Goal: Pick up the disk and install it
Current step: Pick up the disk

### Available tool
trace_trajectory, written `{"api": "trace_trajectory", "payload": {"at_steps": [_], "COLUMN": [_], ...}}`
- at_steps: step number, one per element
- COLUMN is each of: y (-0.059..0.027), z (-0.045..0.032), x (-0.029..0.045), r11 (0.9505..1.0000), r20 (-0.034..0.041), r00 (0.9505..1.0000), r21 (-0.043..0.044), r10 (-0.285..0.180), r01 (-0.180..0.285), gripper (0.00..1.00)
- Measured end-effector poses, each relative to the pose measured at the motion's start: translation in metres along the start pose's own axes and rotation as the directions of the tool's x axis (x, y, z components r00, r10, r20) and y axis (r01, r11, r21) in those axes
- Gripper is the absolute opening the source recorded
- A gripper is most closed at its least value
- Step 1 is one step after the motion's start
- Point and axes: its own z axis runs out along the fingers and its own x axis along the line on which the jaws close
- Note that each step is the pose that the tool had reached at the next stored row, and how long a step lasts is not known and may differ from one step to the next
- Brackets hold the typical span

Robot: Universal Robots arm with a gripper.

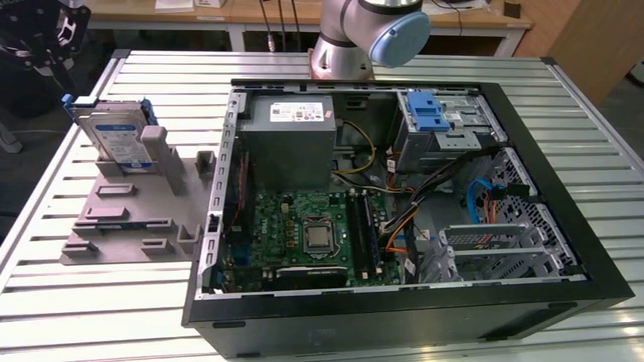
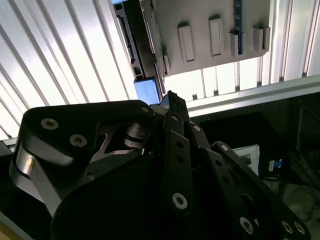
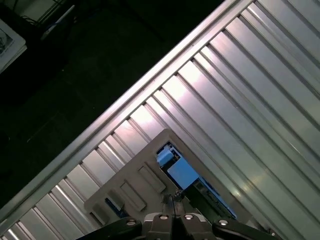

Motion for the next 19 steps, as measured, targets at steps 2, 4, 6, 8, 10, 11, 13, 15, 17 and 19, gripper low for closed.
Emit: {"api": "trace_trajectory", "payload": {"at_steps": [2,4,6,8,10,11,13,15,17,19], "y": [0.0,-0.0001,0.0,-0.0001,-0.0001,-0.0001,-0.0001,-0.0001,-0.0001,-0.0001], "z": [0.0003,0.0007,0.001,0.0015,0.0019,0.0021,0.0025,0.0028,0.003,0.0032], "x": [0.0,-0.0001,-0.0001,-0.0001,-0.0001,-0.0001,-0.0001,-0.0001,-0.0001,-0.0001], "r11": [0.9999,0.9994,0.9986,0.9974,0.9958,0.9949,0.9928,0.9901,0.9866,0.9825], "r20": [0.0032,0.0053,0.0071,0.0092,0.0109,0.0118,0.0135,0.0147,0.0149,0.0147], "r00": [0.9999,0.9995,0.9986,0.9974,0.9959,0.995,0.9929,0.9902,0.9868,0.9828], "r21": [0.0039,0.0073,0.0107,0.0142,0.0177,0.0195,0.023,0.0261,0.028,0.0295], "r10": [-0.014,-0.033,-0.052,-0.071,-0.089,-0.099,-0.118,-0.139,-0.161,-0.184], "r01": [0.014,0.033,0.052,0.071,0.089,0.099,0.118,0.138,0.161,0.184], "gripper": [0.11,0.11,0.11,0.11,0.11,0.11,0.11,0.11,0.11,0.11]}}
